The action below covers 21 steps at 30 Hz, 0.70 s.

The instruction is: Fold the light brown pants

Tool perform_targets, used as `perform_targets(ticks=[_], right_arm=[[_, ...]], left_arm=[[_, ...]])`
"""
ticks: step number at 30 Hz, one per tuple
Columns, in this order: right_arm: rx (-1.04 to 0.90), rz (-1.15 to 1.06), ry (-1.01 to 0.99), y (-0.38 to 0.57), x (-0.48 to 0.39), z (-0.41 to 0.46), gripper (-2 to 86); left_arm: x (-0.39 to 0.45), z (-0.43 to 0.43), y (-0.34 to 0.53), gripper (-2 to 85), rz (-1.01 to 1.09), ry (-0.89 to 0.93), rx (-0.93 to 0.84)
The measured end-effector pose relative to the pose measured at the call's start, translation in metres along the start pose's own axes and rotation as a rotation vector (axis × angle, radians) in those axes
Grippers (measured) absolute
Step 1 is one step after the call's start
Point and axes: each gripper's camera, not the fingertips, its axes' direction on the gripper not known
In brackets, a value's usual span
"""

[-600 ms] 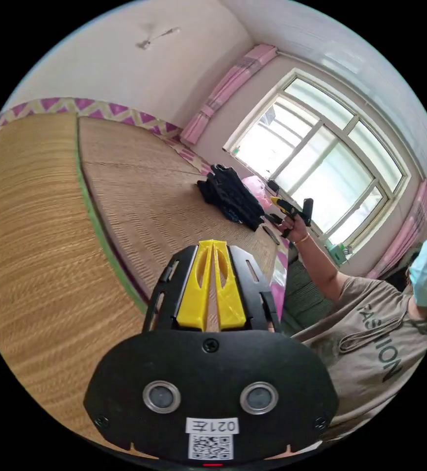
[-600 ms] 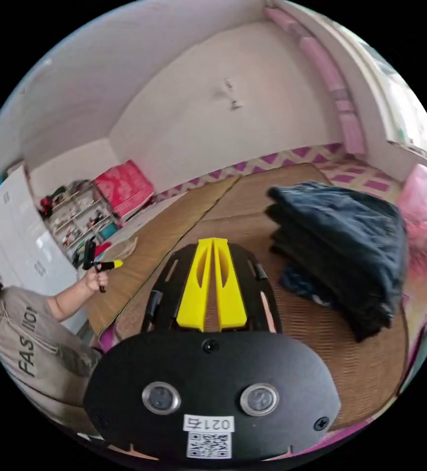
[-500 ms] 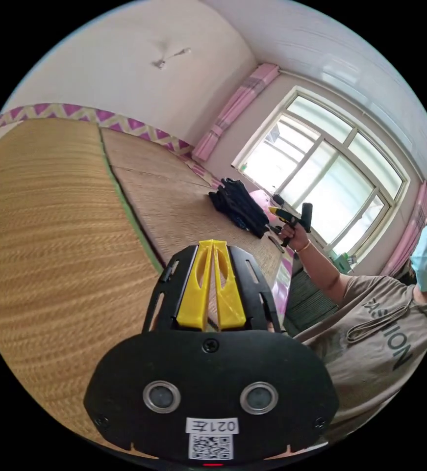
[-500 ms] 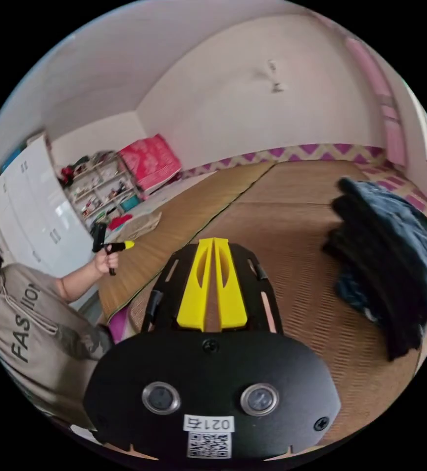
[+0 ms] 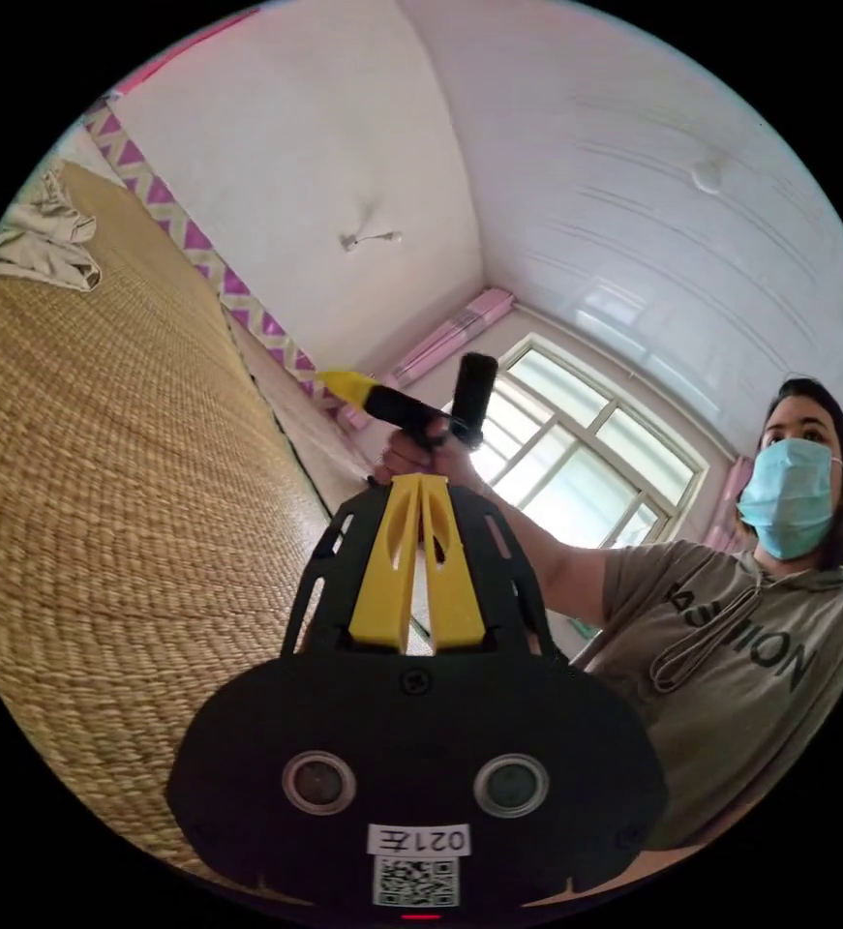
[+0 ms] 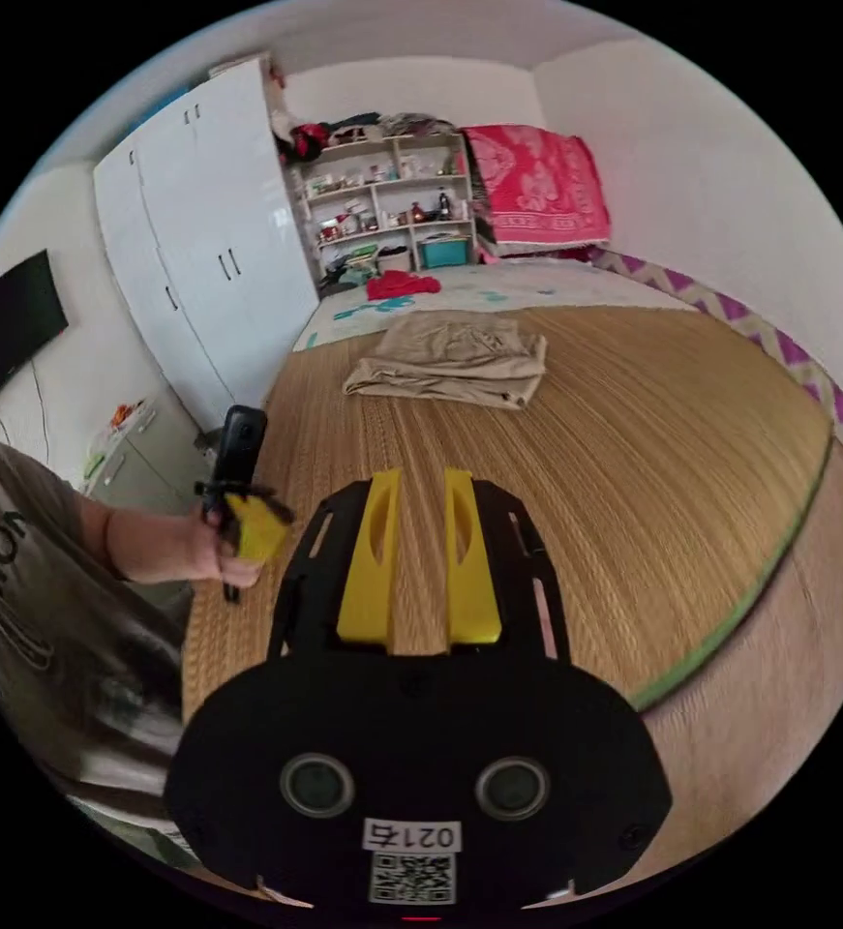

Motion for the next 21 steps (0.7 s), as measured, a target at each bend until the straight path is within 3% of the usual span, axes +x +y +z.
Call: perform_targets(ticks=[4,9,13,18,21], right_arm=[[-0.045,-0.168,0.035,-0.151,-0.029,0.084,10.6],[-0.137,-0.326,0.164,-0.284,-0.065,0.173,11.7],[-0.300,-0.677,0.405,-0.363,-0.118,0.245,14.0],[-0.346,-0.900,0.411,-0.437,-0.148,0.280,13.7],[-0.426,-0.881,0.309,-0.482,-0.142,0.288,6.1]], left_arm=[[-0.027,-0.036,0.012,-0.9,-0.051,0.216,0.135],[-0.013,-0.047,0.013,-0.9,0.036,0.304,0.151],[-0.006,-0.050,0.011,-0.9,0.078,0.340,0.150],[-0.020,-0.049,0.010,-0.9,0.018,0.377,0.163],[-0.017,-0.040,0.005,-0.9,0.029,0.369,0.138]])
